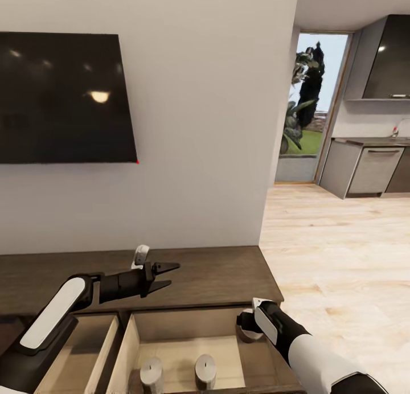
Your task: Place each of the two pumpkins and all three candles from the living room inside a cabinet in the living room (use any cabinet), then make sure every cabinet is closed, and position the cauldron so it is next to a table in the living room.
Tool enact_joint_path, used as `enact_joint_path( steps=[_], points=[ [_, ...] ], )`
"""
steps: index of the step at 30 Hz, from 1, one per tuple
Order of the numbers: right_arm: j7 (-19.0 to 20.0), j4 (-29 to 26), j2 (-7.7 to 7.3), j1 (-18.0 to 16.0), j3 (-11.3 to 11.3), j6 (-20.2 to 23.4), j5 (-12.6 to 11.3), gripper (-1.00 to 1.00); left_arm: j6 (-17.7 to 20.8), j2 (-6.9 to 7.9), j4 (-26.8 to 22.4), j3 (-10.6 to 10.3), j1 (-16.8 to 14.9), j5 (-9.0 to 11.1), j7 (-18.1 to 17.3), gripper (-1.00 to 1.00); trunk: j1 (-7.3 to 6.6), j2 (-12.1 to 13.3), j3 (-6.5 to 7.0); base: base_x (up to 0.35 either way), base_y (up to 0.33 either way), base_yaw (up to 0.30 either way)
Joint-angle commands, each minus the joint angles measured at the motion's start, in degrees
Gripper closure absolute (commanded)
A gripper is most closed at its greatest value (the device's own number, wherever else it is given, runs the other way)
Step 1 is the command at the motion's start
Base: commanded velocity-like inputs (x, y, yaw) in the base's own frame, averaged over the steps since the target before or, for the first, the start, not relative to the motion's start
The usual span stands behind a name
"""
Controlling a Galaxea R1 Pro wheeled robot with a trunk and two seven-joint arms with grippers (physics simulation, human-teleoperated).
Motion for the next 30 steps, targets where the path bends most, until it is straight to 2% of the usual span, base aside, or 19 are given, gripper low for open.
enact_joint_path(
  steps=[1,30],
  points=[
    [-0.56,-0.10,-0.04,-0.04,0.45,0.20,-0.58,1.00,0.05,0.03,-0.04,-0.08,-0.06,0.62,0.52,-1.00,0.22,-0.45,-0.24,0.000,0.000,0.000],
    [-0.74,0.53,0.04,-0.04,0.45,0.15,-0.58,1.00,0.05,-0.14,0.05,-0.13,-0.02,0.62,0.52,-1.00,6.59,-12.08,-5.45,0.000,0.000,0.000]
  ],
)
